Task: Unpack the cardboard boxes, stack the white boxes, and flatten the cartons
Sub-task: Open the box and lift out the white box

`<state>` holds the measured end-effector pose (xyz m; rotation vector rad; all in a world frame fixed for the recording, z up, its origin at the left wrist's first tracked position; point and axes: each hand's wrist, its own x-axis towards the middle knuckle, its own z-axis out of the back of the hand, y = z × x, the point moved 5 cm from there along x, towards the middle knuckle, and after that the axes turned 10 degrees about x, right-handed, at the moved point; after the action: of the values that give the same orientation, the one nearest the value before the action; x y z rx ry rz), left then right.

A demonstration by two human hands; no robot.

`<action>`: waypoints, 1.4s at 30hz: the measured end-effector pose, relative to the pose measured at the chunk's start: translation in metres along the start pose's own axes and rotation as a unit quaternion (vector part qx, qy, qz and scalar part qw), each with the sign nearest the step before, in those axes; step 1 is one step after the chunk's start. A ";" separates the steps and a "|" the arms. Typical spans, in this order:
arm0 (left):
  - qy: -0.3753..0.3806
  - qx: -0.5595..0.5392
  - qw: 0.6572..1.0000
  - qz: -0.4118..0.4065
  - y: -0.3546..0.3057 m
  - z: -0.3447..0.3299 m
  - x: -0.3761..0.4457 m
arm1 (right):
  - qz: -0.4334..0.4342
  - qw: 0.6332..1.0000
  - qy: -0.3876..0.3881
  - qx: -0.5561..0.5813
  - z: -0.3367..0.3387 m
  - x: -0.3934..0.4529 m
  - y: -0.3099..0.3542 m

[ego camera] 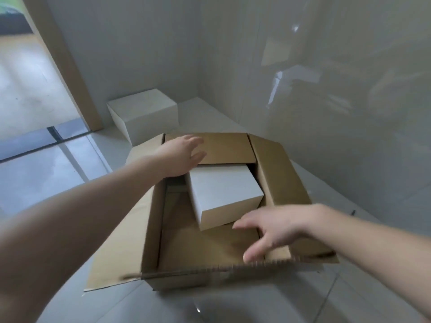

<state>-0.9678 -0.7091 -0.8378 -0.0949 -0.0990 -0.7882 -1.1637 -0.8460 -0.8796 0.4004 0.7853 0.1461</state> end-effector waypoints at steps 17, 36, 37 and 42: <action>0.076 0.000 0.997 0.009 -0.001 -0.046 0.001 | 0.095 0.979 -0.165 -0.074 -0.112 0.108 -0.010; 0.056 0.019 0.997 0.046 0.032 -0.061 0.004 | 0.053 0.926 -0.296 -0.229 0.037 0.128 -0.024; 0.058 0.015 0.997 0.045 0.034 -0.064 0.005 | 0.041 0.928 -0.294 -0.227 0.040 0.130 -0.028; 0.069 0.013 0.996 0.058 0.051 -0.081 0.012 | -0.022 0.948 -0.254 -0.191 0.057 0.148 -0.044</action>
<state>-0.9190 -0.6911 -0.9193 -0.0206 0.0265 -0.6759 -1.0204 -0.8629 -0.9584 0.0430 0.2438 0.1416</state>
